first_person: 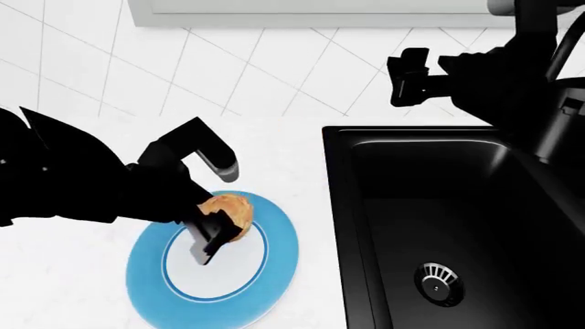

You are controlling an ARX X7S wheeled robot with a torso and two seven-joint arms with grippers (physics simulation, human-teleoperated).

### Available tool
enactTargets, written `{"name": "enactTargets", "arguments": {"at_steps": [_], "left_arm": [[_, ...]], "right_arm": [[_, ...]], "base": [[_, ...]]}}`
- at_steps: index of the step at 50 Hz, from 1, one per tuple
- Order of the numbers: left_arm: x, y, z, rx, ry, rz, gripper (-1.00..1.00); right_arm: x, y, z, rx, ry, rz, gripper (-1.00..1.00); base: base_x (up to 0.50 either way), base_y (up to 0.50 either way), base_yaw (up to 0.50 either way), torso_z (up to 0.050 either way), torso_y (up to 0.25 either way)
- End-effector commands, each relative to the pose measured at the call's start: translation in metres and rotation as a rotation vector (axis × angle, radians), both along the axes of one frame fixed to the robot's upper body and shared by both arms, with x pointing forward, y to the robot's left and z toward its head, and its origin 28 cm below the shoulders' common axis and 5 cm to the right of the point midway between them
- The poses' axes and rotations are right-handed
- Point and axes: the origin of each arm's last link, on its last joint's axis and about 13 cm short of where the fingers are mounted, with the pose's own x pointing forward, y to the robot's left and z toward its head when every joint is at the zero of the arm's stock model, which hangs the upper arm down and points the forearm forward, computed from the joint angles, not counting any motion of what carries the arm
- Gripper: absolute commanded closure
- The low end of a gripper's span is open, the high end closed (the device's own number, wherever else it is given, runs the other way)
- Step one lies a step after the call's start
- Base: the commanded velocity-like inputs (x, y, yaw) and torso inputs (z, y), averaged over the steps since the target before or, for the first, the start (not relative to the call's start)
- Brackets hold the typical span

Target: Place the pastries on the plates.

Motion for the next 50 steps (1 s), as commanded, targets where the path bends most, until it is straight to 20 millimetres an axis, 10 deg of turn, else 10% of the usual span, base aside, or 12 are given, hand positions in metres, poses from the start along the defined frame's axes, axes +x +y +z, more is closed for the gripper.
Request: {"name": "enactTargets", "arguments": {"at_steps": [1, 25, 26, 50], "left_arm": [[-0.005, 0.001, -0.003, 0.011, 0.016, -0.019, 1.0], [-0.006, 0.001, -0.003, 0.015, -0.003, -0.029, 1.0], [-0.008, 0.002, -0.002, 0.024, 0.013, -0.062, -1.0], [0.0, 0.002, 0.044, -0.117, -0.131, -0.002, -1.0]], "right_arm": [[0.0, -0.001, -0.001, 0.007, 0.0, -0.003, -1.0], [0.0, 0.0, -0.004, 0.007, 0.008, -0.001, -1.0], [0.0, 0.0, -0.004, 0.007, 0.007, 0.001, -1.0], [0.002, 0.001, -0.004, 0.008, 0.009, 0.007, -1.0]], "base": [[0.0, 0.0, 0.0, 0.0, 0.0], [0.0, 0.0, 0.0, 0.0, 0.0], [0.0, 0.0, 0.0, 0.0, 0.0], [0.0, 0.0, 0.0, 0.0, 0.0]]}}
